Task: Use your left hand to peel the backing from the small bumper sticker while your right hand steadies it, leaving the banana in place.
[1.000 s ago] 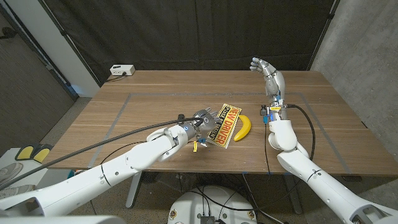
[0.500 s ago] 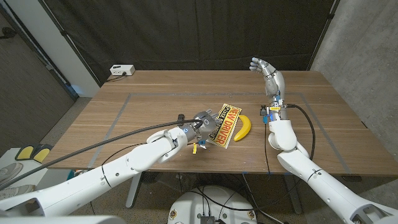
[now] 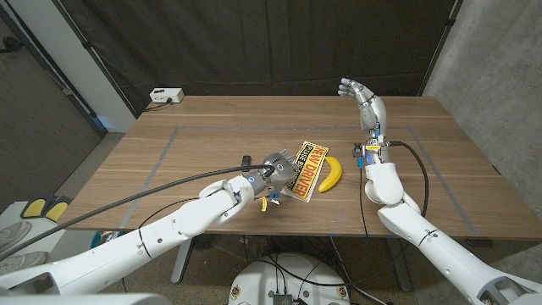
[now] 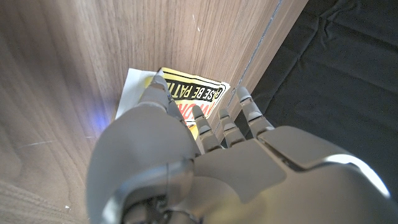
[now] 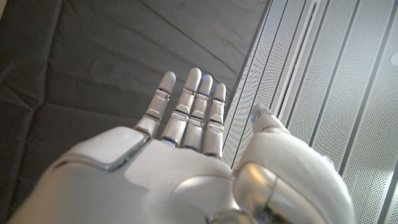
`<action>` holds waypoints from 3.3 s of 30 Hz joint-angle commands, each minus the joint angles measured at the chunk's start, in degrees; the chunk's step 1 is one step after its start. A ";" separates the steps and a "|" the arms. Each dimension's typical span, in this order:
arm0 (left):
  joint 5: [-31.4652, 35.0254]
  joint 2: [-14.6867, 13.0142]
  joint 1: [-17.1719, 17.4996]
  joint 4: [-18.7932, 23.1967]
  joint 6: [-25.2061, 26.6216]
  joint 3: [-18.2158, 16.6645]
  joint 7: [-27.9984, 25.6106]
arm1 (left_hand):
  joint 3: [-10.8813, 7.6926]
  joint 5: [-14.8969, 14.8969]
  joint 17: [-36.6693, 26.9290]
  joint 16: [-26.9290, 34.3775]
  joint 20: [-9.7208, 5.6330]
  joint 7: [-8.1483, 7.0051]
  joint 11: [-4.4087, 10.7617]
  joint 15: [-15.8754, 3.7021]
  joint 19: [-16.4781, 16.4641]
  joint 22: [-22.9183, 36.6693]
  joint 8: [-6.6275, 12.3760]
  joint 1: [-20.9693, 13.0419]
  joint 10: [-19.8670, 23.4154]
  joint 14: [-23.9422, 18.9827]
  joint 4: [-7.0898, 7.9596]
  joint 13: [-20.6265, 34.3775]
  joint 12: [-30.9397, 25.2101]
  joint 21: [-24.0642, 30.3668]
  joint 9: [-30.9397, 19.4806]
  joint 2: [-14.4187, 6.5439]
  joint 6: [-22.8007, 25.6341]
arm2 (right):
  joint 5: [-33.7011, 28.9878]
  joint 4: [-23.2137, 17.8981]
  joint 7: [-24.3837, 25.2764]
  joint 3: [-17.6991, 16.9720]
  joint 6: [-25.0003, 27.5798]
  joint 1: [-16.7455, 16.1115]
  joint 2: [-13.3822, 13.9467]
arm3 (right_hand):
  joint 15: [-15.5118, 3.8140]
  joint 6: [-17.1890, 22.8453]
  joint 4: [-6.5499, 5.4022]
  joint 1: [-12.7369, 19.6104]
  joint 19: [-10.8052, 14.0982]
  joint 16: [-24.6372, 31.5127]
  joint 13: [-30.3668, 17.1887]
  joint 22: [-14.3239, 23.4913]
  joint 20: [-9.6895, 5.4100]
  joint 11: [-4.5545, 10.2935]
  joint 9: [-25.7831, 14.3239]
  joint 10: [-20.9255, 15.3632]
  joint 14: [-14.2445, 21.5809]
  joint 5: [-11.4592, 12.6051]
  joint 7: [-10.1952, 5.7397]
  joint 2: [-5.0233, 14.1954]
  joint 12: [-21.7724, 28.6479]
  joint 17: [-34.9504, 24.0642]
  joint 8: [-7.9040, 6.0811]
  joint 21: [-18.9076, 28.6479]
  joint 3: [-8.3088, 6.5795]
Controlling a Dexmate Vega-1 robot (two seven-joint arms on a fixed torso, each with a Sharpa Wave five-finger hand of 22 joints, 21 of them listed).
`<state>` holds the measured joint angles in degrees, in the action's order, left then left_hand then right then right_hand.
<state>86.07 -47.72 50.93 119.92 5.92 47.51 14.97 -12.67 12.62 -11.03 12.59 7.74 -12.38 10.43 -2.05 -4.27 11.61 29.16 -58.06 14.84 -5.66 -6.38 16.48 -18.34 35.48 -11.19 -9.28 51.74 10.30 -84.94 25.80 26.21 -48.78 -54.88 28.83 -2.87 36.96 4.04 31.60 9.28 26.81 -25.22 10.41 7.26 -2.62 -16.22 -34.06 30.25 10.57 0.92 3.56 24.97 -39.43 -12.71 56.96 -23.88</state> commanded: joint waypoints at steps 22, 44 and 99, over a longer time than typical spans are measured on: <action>-51.21 8.15 5.09 0.68 15.49 -14.78 6.45 | -22.94 3.26 -7.45 1.26 4.30 12.13 -9.76 4.99 7.52 3.53 24.99 3.25 -5.61 4.55 12.16 9.38 -0.51 8.79 -41.93 -2.50 -22.85 | -1.53 -0.06 2.35 0.77 -0.40 0.36 -0.14 | -0.05 0.59 0.56 -1.22 0.55 -0.02 0.14 0.13 0.08 -0.32 0.41 -0.10 0.18 -0.01 0.16 0.33 -0.47 -0.48 0.15 -0.20 0.14; -107.07 16.96 9.11 -9.05 7.22 -30.91 3.42 | -24.92 0.26 -9.50 1.85 3.57 15.55 -11.30 6.04 11.67 5.54 26.32 2.46 -5.42 5.66 10.49 11.34 -2.11 11.48 -42.96 -2.99 -24.44 | 0.05 3.11 1.71 1.51 -2.81 2.15 -0.46 | -0.27 0.54 1.01 -1.57 0.59 -0.15 0.14 0.14 0.07 -0.12 0.69 -0.08 0.18 0.07 -0.03 0.49 -0.51 -0.63 0.28 -0.34 0.07; -105.79 28.87 4.31 -12.81 -10.84 -24.16 -25.52 | -26.42 -2.18 -11.58 3.77 2.07 14.66 -9.58 3.67 10.11 6.82 26.11 3.45 -2.82 2.46 9.58 13.74 -5.00 18.32 -39.64 -2.13 -23.17 | -74.70 -8.53 38.20 -18.13 22.61 -10.50 -23.88 | -9.37 -4.54 6.78 20.46 6.87 10.56 -1.90 0.42 -3.86 7.82 1.52 2.30 4.63 0.19 -5.96 -2.41 -0.74 -9.91 1.48 1.97 -1.72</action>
<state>-28.37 -18.15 54.29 101.93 -7.75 20.59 3.04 -38.83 10.19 -22.48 16.13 9.54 1.94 1.03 1.74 6.25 18.24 47.30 -55.07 11.37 -2.69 3.55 29.90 -22.90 53.26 -50.91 -11.77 25.92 -33.88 -93.88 58.91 16.79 -26.29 -62.93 18.16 -3.37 32.62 10.74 50.78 15.53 36.68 -26.75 10.55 3.47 4.63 -14.63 -31.52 34.22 10.35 -4.82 1.59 24.34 -48.87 -11.37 58.54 -26.15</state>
